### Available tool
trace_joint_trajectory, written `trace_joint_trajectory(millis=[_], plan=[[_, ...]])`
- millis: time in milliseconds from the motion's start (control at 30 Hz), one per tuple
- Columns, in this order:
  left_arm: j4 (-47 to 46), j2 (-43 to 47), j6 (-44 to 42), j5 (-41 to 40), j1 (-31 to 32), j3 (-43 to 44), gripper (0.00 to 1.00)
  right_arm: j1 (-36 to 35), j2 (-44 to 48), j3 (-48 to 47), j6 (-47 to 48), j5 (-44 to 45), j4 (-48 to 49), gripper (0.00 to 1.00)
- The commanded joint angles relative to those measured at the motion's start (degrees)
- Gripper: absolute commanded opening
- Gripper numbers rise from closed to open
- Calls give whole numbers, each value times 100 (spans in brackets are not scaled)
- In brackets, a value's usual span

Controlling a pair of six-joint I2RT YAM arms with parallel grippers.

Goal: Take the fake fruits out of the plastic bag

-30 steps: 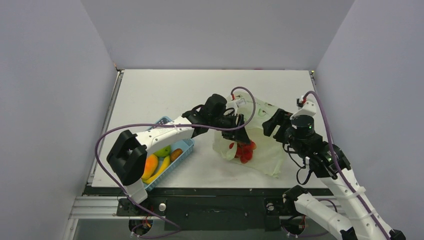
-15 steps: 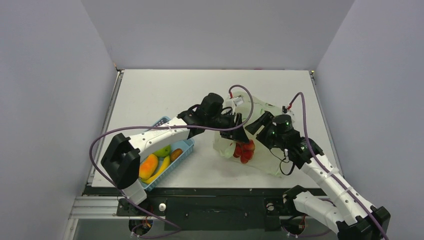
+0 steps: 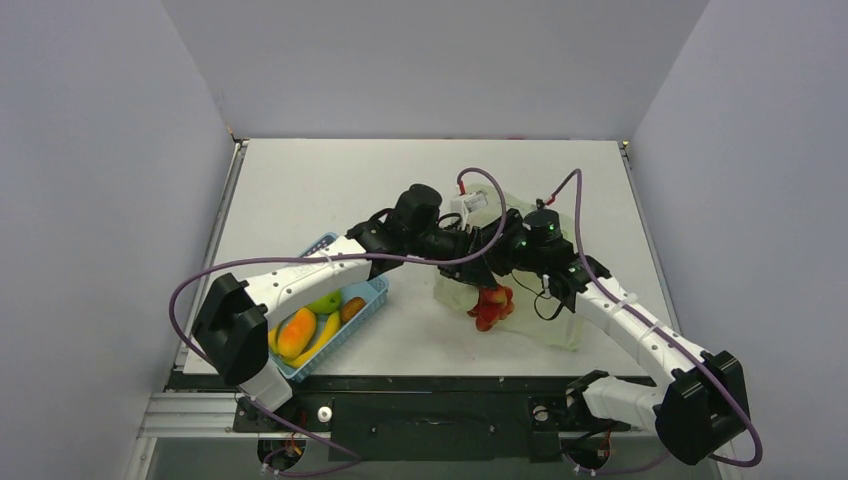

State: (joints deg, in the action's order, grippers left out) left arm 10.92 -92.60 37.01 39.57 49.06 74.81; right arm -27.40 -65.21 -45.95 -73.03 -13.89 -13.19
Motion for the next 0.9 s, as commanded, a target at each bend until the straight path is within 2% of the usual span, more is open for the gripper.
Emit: trace_joint_trajectory(millis=[0,33,67,233,400,533,667,767,867], plan=[[-196,154,-143,99,16,-30,5,11,71,-68,-374,-277,791,39],[-191,150,-153,85,16,-70,5,13,105,-110,-398,-315,842,34],[-166,138,-170,76,16,-88,5,21,118,-126,-493,-364,892,23],[-4,40,-274,-43,20,-73,5,-24,132,-193,-1100,-731,1468,1],[142,-106,-441,-5,173,169,5,-93,69,-285,-1444,-704,1680,0],[596,-354,-808,29,382,560,8,-232,-132,-305,-1840,-779,2125,0],[1413,-442,-1209,-484,414,896,11,-398,-214,-447,-1636,-762,1990,0],[1687,-323,-1485,-1248,412,974,17,-400,-137,-381,-1448,-601,1750,0],[1704,-234,-1689,-1215,501,999,19,-288,-194,-315,-1422,-522,1761,0]])
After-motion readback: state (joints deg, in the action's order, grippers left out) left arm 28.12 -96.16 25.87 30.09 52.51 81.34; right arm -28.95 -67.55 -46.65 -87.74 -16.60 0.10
